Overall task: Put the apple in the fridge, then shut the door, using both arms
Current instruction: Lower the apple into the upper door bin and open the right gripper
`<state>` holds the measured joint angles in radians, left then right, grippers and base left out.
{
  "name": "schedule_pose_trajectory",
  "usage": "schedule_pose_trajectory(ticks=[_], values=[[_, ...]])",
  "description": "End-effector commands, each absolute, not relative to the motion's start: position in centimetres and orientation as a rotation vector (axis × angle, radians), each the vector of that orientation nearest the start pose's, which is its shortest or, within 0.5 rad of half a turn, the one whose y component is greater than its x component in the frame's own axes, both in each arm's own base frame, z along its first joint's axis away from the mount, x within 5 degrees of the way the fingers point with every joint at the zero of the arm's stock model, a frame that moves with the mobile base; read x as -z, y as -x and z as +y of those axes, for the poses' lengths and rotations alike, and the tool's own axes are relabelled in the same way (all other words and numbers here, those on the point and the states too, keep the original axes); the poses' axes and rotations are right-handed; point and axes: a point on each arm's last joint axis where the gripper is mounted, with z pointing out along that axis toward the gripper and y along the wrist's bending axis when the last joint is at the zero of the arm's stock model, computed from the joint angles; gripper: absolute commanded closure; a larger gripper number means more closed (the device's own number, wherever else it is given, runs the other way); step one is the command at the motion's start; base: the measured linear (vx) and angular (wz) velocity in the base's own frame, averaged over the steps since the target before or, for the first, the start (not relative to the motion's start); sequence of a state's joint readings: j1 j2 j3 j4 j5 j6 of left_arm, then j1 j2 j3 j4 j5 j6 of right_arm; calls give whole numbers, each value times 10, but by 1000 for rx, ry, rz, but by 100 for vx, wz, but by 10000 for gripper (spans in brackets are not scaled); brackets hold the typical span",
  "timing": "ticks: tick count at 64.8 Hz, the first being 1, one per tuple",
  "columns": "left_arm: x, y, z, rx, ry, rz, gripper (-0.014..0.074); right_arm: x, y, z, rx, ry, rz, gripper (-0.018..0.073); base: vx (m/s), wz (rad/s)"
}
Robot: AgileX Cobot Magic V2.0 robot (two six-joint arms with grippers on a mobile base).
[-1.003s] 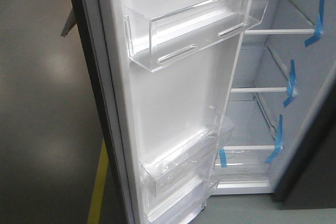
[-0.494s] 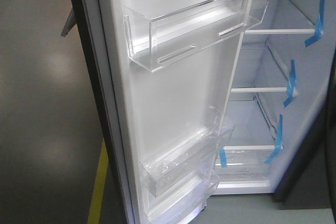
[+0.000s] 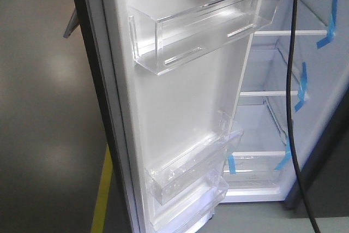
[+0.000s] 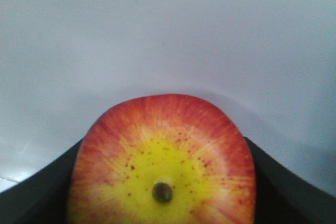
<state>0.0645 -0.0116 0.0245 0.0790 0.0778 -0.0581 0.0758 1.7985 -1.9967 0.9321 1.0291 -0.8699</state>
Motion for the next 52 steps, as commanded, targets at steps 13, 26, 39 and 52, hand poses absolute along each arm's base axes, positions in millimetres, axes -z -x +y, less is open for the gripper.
schedule_pose_trajectory(ticks=[13, 26, 39, 52], values=[[-196, -56, 3, -52, 40, 1516, 602, -484, -372, 89, -632, 715, 1708, 111, 0, 0], [-196, -56, 3, -52, 40, 1516, 602, -484, -372, 88, -647, 689, 1723, -43, 0, 0], [-196, -56, 3, -52, 40, 1516, 602, -484, -372, 88, -633, 693, 1728, -20, 0, 0], [-196, -56, 3, -52, 40, 1516, 602, -497, -360, 86, -618, 690, 1691, 55, 0, 0]])
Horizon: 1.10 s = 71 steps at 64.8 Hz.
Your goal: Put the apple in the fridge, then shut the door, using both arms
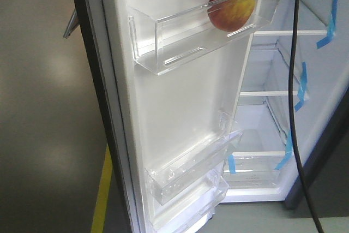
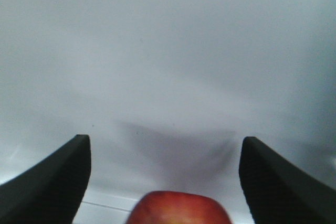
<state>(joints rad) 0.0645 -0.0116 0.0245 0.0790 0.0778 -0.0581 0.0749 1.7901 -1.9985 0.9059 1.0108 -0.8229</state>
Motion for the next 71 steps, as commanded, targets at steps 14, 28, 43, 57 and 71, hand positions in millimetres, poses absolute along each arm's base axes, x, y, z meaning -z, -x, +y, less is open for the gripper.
schedule_pose_trajectory(ticks=[14, 28, 43, 57, 71], values=[[-196, -56, 3, -52, 40, 1516, 602, -530, -322, 84, -581, 706, 1600, 327, 0, 0], [-196, -56, 3, -54, 39, 1515, 602, -560, -274, 82, -568, 758, 1531, 571, 0, 0], [-201, -56, 3, 18, 99, 1454, 602, -581, -221, 79, -544, 787, 1477, 564, 0, 0], [-214, -53, 5, 318, 353, 1284, 602, -553, -196, 72, -496, 718, 1531, 563, 0, 0], [-219, -52, 6, 341, 362, 1232, 602, -488, -156, 61, -455, 572, 1591, 563, 0, 0]])
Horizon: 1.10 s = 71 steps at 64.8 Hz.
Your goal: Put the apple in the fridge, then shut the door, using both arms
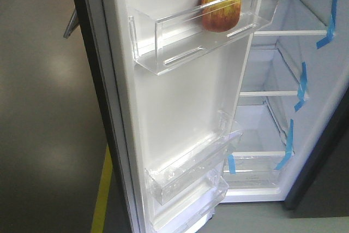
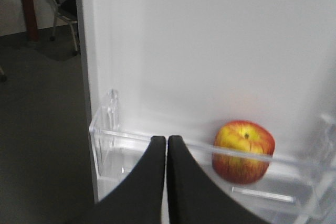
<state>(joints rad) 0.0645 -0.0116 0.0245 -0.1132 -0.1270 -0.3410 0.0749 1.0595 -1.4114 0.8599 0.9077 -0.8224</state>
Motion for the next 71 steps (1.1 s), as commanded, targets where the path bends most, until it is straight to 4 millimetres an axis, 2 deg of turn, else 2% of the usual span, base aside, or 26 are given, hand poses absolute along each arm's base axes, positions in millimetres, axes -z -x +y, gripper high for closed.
schedule_pose_trajectory(ticks=[1, 6, 14, 24, 31, 44, 51, 57, 65, 71], values=[[-220, -52, 6, 342, 362, 1228, 602, -484, -153, 60, -453, 561, 1594, 563, 0, 0], [-221, -52, 6, 382, 390, 1207, 602, -457, -132, 55, -437, 508, 1604, 563, 0, 0], [-225, -50, 8, 570, 530, 1113, 602, -413, -103, 47, -404, 423, 1601, 563, 0, 0], [-230, -48, 11, 820, 696, 969, 602, -377, -73, 37, -380, 297, 1545, 563, 0, 0], [-234, -45, 12, 959, 759, 873, 602, -358, -64, 35, -383, 269, 1539, 563, 0, 0], [-243, -41, 14, 1255, 854, 675, 602, -351, -59, 35, -383, 270, 1535, 563, 0, 0], [-258, -37, 13, 1298, 826, 644, 602, -353, -59, 34, -374, 257, 1524, 563, 0, 0], [-281, -34, 9, 1270, 769, 684, 602, -354, -60, 33, -366, 244, 1513, 563, 0, 0], [-326, -33, 2, 1166, 627, 761, 602, -354, -60, 32, -363, 240, 1510, 563, 0, 0], [-358, -41, -3, 1064, 517, 825, 602, -354, -60, 32, -364, 240, 1509, 563, 0, 0]])
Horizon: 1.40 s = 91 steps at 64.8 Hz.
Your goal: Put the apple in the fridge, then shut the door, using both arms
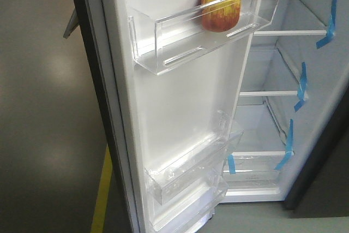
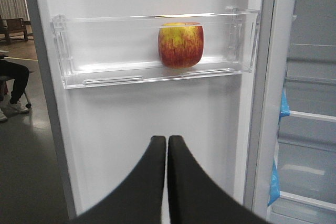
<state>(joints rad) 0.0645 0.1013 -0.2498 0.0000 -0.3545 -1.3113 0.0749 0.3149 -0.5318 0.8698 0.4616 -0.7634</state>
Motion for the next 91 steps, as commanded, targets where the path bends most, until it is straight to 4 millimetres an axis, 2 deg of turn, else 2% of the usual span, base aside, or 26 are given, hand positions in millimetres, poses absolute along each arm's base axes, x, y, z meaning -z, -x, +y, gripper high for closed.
schedule_pose_trajectory(ticks=[1, 9, 17, 25, 33, 44, 55, 64, 77, 91], values=[[-365, -41, -4, 1051, 497, 826, 602, -354, -60, 32, -364, 240, 1509, 563, 0, 0], [-398, -65, -6, 970, 433, 897, 602, -354, -60, 32, -354, 249, 1507, 561, 0, 0], [-419, -105, -5, 952, 447, 964, 602, -354, -60, 32, -348, 253, 1506, 561, 0, 0], [-426, -148, -4, 994, 492, 1013, 599, -354, -60, 33, -355, 255, 1508, 561, 0, 0], [-426, -187, -9, 1066, 453, 1067, 573, -354, -60, 33, -355, 255, 1509, 561, 0, 0], [-423, -235, -21, 1297, 433, 1153, 433, -354, -60, 33, -355, 256, 1509, 561, 0, 0], [-418, -278, -31, 1458, 402, 1270, 183, -354, -60, 33, -356, 257, 1510, 561, 0, 0], [-421, -302, -37, 1527, 327, 1315, 73, -354, -60, 33, -356, 257, 1511, 561, 0, 0], [-431, -330, -43, 1571, 186, 1338, 73, -354, -60, 33, -357, 259, 1512, 561, 0, 0], [-438, -339, -52, 1620, 100, 1317, 73, -354, -60, 33, -355, 252, 1507, 561, 0, 0]])
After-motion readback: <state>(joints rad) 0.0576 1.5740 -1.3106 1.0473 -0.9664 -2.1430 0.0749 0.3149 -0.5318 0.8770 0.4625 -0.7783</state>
